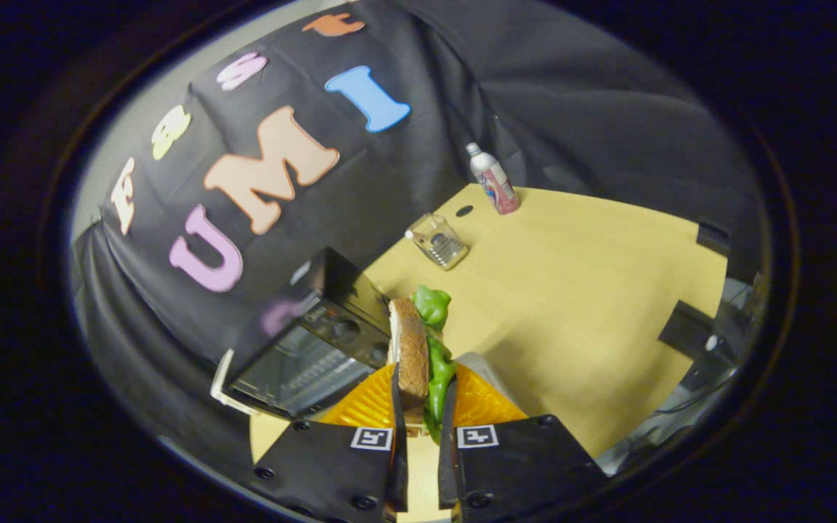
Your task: Open the toaster oven, put the food inside, and close the toaster oven door.
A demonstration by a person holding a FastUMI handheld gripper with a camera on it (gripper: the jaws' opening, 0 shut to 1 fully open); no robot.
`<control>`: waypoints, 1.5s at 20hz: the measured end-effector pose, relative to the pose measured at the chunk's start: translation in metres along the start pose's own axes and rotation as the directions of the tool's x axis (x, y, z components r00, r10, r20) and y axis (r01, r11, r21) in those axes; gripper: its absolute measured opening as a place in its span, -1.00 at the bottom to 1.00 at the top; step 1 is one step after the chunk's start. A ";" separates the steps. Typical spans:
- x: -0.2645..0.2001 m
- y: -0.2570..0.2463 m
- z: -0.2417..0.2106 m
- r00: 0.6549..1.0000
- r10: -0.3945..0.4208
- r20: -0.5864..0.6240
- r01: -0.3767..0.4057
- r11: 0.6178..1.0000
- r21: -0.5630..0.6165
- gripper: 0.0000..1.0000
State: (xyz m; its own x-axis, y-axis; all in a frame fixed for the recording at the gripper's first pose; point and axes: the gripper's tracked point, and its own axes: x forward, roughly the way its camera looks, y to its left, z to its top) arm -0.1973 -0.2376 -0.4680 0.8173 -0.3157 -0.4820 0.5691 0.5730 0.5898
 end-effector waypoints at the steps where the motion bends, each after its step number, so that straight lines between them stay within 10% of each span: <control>1: -0.001 0.011 -0.004 1.000 0.017 0.007 -0.017 0.999 0.038 -0.64; 12: 0.039 0.121 -0.111 0.986 0.147 -0.074 -0.118 0.946 0.301 -0.64; 27: 0.159 0.159 -0.159 0.986 0.105 -0.126 -0.035 0.886 0.462 -0.60; 30: 0.158 0.153 -0.159 0.988 0.083 -0.133 -0.013 0.889 0.457 -0.03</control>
State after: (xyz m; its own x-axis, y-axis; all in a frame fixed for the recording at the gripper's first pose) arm 0.0040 -0.0795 -0.5570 0.8422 -0.1636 -0.5138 0.5370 0.1679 0.8267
